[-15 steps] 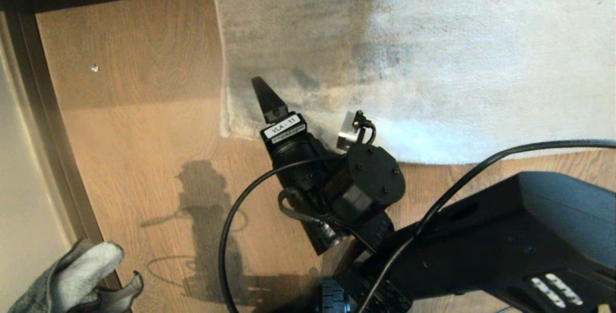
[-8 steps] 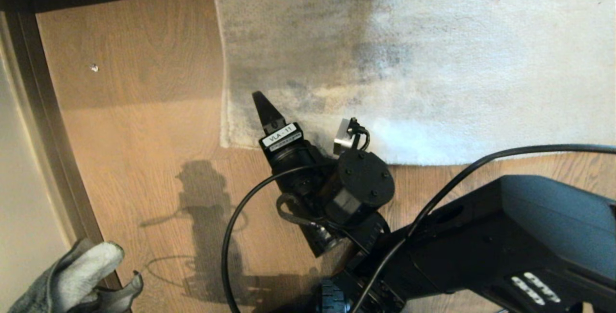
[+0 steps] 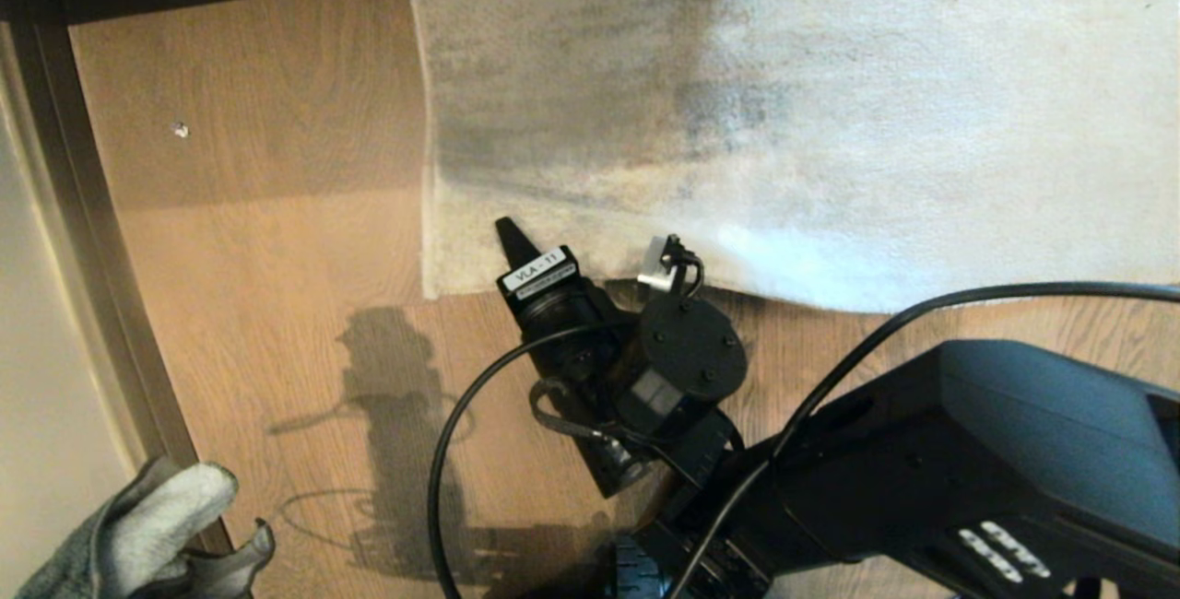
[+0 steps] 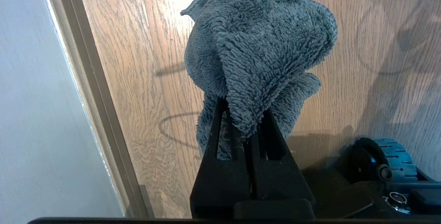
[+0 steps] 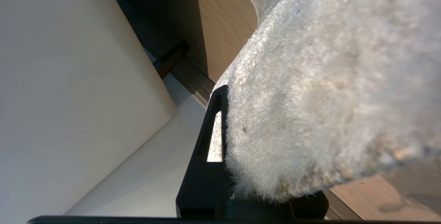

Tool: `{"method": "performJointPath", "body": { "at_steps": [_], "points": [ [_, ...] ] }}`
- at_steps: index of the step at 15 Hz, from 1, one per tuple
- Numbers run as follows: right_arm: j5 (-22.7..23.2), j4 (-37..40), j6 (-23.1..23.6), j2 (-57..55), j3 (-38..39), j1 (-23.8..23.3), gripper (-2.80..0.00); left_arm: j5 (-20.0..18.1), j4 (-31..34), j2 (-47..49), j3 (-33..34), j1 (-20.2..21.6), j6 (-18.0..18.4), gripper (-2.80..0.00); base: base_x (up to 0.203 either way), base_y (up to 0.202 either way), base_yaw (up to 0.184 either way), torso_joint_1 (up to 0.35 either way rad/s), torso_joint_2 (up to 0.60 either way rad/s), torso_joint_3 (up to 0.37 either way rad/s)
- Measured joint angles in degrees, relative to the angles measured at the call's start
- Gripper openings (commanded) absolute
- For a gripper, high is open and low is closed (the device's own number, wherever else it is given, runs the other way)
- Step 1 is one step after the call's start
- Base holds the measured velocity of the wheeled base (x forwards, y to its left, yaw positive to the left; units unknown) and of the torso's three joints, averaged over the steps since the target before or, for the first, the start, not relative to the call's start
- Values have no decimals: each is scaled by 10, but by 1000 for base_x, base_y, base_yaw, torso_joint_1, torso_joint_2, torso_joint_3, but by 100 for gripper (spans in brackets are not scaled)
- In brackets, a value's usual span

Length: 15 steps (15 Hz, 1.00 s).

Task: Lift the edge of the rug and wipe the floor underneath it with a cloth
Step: Lift up the carpet

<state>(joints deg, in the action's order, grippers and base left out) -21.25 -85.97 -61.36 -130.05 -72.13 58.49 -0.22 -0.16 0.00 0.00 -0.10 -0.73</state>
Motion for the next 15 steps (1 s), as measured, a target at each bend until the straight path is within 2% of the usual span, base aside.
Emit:
{"method": "performJointPath", "body": {
  "at_steps": [10, 15],
  "points": [
    [-3, -7, 1, 12, 6, -5, -280, 0, 0, 0, 0, 0, 0, -280, 0, 0, 0, 0, 0, 0],
    [0, -10, 1, 39, 23, -28, -280, 0, 0, 0, 0, 0, 0, -280, 0, 0, 0, 0, 0, 0]
  ]
}}
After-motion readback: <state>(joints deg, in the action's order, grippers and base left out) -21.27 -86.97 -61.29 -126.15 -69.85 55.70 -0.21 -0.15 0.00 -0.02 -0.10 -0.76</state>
